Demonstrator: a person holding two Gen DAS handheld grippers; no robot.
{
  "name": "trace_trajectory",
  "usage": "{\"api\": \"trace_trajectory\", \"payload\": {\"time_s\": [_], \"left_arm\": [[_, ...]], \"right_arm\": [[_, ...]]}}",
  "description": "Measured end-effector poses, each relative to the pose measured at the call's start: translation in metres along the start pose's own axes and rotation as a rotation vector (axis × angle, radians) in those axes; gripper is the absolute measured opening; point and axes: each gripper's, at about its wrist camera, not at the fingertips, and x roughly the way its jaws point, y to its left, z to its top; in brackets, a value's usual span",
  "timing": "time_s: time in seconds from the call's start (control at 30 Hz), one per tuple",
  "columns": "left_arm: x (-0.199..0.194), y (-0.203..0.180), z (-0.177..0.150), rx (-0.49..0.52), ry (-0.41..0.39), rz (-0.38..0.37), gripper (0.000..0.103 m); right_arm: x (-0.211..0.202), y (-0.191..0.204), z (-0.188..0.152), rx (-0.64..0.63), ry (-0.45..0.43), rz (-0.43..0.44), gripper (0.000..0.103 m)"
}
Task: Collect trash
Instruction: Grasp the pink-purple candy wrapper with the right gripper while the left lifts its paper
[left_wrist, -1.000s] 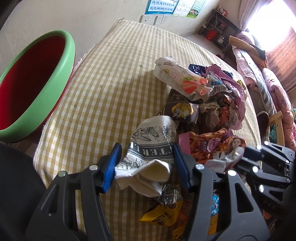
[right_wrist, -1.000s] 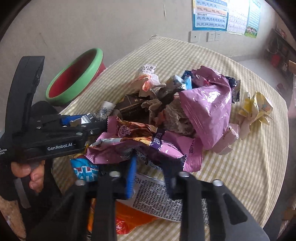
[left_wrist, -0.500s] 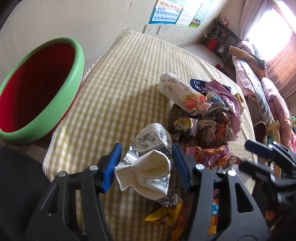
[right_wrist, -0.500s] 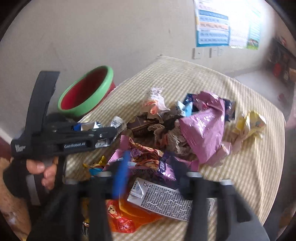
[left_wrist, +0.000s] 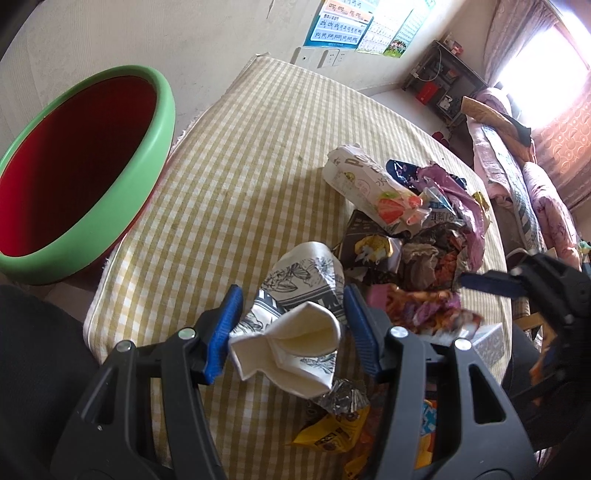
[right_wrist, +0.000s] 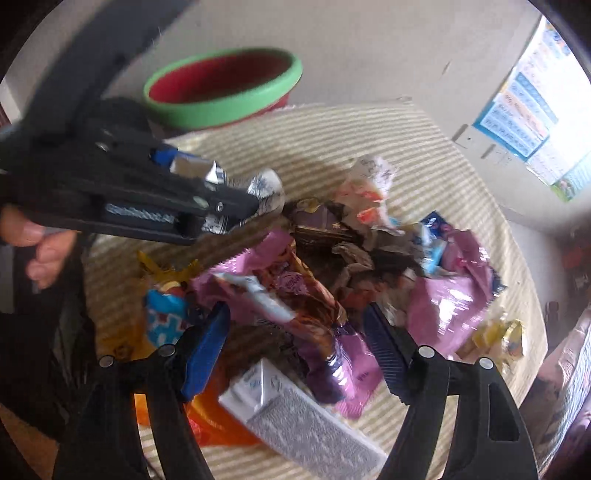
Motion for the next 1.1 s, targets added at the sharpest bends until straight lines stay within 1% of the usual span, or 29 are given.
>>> {"api": "trace_trajectory", "payload": {"time_s": [0.03,0.07,0.1,0.13,0.17,0.23,0.3,0.33,0.4,0.43,0.5,0.53,0.57,0.67,0.73,0.8,0.83,0.9,0.93,0.97,1.0,1.03,1.1], "left_arm": [[0.0,0.001,0.0,-0.004,0.0,-0.002,0.054],[-0.001,0.001,0.0,-0.006,-0.002,-0.004,0.054],[-0.001,0.002,0.0,-0.009,-0.006,0.0,0.054],[-0.003,0.003,0.0,-0.014,-0.011,-0.003,0.054],[-0.003,0.004,0.001,-0.022,-0.014,-0.009,0.054],[-0.006,0.005,0.002,-0.027,-0.023,-0.012,0.054],[-0.013,0.006,0.004,-0.029,-0.05,-0.019,0.054],[-0.021,0.007,0.007,-0.026,-0.078,-0.016,0.047],[-0.034,0.011,0.012,-0.03,-0.122,-0.017,0.046],[-0.044,0.015,0.016,-0.032,-0.157,-0.008,0.046],[-0.056,0.021,0.023,-0.034,-0.198,0.005,0.045],[-0.064,0.027,0.026,-0.037,-0.221,0.008,0.042],[-0.069,0.03,0.029,-0.039,-0.235,0.01,0.038],[-0.081,0.046,0.038,-0.051,-0.275,0.025,0.03],[-0.087,0.061,0.041,-0.065,-0.289,0.03,0.028],[-0.092,0.079,0.043,-0.094,-0.284,0.047,0.027],[-0.093,0.084,0.045,-0.102,-0.269,0.041,0.028],[-0.093,0.097,0.043,-0.122,-0.227,0.028,0.041],[-0.094,0.099,0.042,-0.121,-0.217,0.017,0.051],[-0.094,0.099,0.038,-0.111,-0.199,0.001,0.056],[-0.093,0.098,0.037,-0.097,-0.182,-0.011,0.058],[-0.089,0.091,0.031,-0.065,-0.146,-0.031,0.062],[-0.081,0.077,0.023,-0.004,-0.085,-0.06,0.066]], "right_arm": [[0.004,0.0,0.0,0.005,0.009,0.002,0.063],[0.006,0.0,0.0,0.012,0.009,0.001,0.046],[0.007,-0.001,-0.001,0.025,0.006,-0.006,0.037],[0.007,-0.004,-0.003,0.038,0.0,-0.005,0.032],[0.005,-0.007,-0.004,0.061,-0.016,0.017,0.028],[-0.007,-0.011,-0.005,0.102,-0.061,0.047,0.025],[-0.019,-0.014,-0.005,0.124,-0.092,0.041,0.024],[-0.027,-0.015,-0.004,0.139,-0.113,0.033,0.024],[-0.043,-0.019,-0.001,0.178,-0.166,0.038,0.024],[-0.052,-0.021,0.001,0.201,-0.197,0.042,0.024],[-0.064,-0.023,0.009,0.236,-0.247,0.043,0.024],[-0.066,-0.023,0.014,0.246,-0.267,0.05,0.024],[-0.067,-0.022,0.02,0.252,-0.281,0.055,0.024],[-0.062,-0.019,0.042,0.258,-0.31,0.075,0.024],[-0.057,-0.016,0.057,0.257,-0.317,0.102,0.024],[-0.054,-0.012,0.068,0.242,-0.307,0.103,0.024],[-0.052,-0.01,0.072,0.234,-0.3,0.106,0.024],[-0.047,-0.012,0.074,0.229,-0.286,0.103,0.024],[-0.044,-0.009,0.075,0.232,-0.278,0.084,0.024],[-0.042,-0.012,0.073,0.244,-0.272,0.063,0.024],[-0.041,-0.013,0.07,0.262,-0.269,0.046,0.024],[-0.042,-0.02,0.065,0.298,-0.27,0.033,0.024],[-0.045,-0.024,0.053,0.352,-0.276,0.032,0.024]]}}
